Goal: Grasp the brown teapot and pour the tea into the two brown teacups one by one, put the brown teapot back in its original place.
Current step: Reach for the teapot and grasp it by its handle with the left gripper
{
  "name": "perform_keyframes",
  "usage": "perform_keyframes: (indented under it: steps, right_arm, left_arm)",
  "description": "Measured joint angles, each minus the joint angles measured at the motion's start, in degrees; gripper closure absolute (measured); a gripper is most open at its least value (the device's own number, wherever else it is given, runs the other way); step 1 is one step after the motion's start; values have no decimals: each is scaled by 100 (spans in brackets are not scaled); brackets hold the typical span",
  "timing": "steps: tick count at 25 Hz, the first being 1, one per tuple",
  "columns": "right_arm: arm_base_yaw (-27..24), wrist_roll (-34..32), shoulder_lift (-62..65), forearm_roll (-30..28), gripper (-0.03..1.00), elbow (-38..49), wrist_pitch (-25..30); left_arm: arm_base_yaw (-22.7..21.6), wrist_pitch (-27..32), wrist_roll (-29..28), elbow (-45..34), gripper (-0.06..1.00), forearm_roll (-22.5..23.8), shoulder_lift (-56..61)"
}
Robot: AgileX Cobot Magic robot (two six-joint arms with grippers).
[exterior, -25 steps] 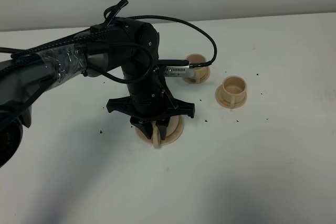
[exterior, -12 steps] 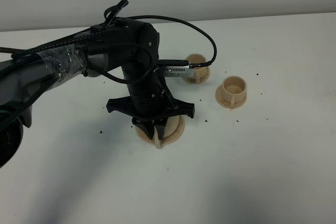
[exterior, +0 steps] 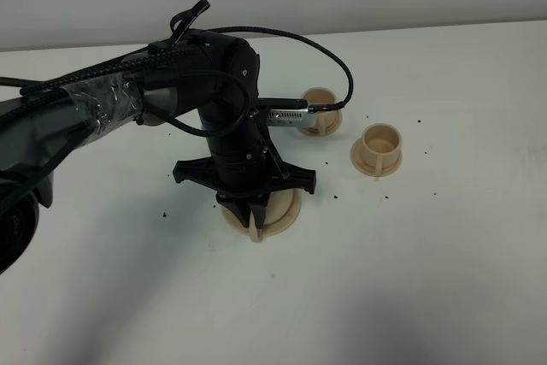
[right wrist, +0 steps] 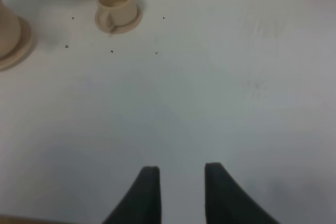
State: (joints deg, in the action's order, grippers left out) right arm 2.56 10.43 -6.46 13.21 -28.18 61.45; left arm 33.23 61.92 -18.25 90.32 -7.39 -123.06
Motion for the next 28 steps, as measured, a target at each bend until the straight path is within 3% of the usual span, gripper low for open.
perform_keyframes:
  steps: [19, 28]
  right_arm:
    - [0, 0, 0, 0, 73, 0, 0]
    - [0, 0, 0, 0, 73, 0, 0]
  left_arm:
    - [-64, 42, 376, 0, 78, 59, 288]
    - [-113, 54, 456, 0, 79, 427, 657]
